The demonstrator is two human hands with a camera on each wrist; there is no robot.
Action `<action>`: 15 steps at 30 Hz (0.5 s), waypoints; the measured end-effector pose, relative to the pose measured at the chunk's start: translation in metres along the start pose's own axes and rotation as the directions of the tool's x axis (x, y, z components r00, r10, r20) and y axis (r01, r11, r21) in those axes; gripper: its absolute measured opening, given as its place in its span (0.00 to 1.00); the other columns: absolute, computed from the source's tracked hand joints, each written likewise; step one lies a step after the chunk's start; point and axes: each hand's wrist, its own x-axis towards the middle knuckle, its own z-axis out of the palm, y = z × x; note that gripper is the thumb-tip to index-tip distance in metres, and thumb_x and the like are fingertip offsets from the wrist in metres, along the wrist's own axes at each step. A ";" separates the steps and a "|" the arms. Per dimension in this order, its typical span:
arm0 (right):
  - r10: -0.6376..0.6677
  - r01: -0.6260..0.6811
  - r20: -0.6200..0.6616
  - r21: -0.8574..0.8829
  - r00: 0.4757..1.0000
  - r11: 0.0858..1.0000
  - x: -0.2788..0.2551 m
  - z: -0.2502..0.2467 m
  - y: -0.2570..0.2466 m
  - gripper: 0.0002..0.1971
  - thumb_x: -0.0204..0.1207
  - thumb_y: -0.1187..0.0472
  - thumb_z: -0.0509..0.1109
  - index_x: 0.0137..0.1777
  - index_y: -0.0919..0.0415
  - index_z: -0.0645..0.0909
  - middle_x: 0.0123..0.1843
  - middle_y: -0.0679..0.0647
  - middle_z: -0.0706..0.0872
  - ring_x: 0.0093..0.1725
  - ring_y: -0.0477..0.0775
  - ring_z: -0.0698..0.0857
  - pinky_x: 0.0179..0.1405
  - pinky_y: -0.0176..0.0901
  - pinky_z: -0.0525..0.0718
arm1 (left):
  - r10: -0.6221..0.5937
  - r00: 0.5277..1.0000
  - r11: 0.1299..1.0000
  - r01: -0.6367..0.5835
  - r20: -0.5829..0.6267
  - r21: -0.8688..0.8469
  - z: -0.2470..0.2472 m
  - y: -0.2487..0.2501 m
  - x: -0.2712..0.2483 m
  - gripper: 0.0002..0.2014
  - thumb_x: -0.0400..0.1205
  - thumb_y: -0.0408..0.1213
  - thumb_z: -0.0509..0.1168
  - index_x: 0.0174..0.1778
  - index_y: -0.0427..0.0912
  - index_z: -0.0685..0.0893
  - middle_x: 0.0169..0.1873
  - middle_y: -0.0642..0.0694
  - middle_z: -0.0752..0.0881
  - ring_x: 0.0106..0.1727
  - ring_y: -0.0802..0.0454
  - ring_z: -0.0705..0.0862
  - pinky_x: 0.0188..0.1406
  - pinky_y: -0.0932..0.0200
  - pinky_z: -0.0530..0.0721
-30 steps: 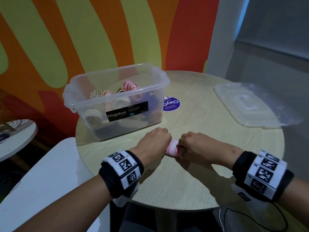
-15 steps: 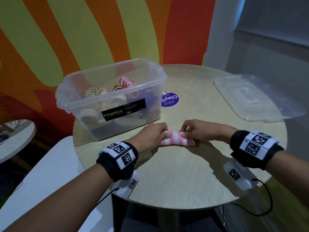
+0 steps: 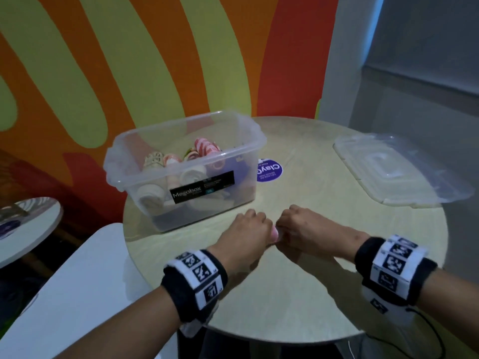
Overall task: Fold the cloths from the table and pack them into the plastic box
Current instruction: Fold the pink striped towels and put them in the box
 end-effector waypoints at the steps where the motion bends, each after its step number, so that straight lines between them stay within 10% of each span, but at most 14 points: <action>1: 0.010 -0.010 -0.002 -0.017 1.000 1.000 -0.002 0.005 -0.002 0.14 0.72 0.48 0.53 0.40 0.53 0.77 0.41 0.52 0.81 0.43 0.56 0.77 0.43 0.58 0.80 | 0.015 0.999 1.000 -0.016 0.031 0.010 0.004 0.001 -0.006 0.13 0.85 0.42 0.68 0.64 0.47 0.78 0.52 0.42 0.82 0.55 0.40 0.79 0.44 0.47 0.71; 4: 0.054 -0.053 0.042 -0.030 0.998 0.998 -0.004 0.009 -0.013 0.13 0.69 0.45 0.50 0.39 0.49 0.73 0.41 0.49 0.81 0.42 0.52 0.74 0.43 0.54 0.79 | 0.090 0.994 0.996 -0.090 0.061 0.006 0.011 -0.004 -0.023 0.28 0.79 0.30 0.72 0.70 0.52 0.69 0.50 0.40 0.81 0.50 0.39 0.77 0.41 0.43 0.78; 10: 0.038 -0.037 0.069 -0.007 0.997 0.999 -0.004 -0.016 -0.056 0.28 0.74 0.38 0.48 0.45 0.55 0.84 0.43 0.54 0.88 0.44 0.58 0.84 0.46 0.54 0.81 | -0.016 0.998 0.987 0.026 0.060 -0.156 -0.021 -0.008 -0.044 0.05 0.88 0.36 0.65 0.58 0.42 0.82 0.51 0.40 0.83 0.55 0.40 0.78 0.44 0.47 0.77; 15: 0.048 0.019 -0.240 0.268 0.970 0.963 0.004 -0.094 -0.074 0.16 0.83 0.58 0.71 0.32 0.58 0.78 0.24 0.47 0.84 0.23 0.44 0.82 0.28 0.43 0.79 | -0.050 0.931 0.944 -0.075 -0.362 -0.321 -0.101 -0.055 -0.064 0.10 0.85 0.38 0.62 0.60 0.44 0.83 0.57 0.45 0.84 0.58 0.47 0.78 0.57 0.52 0.78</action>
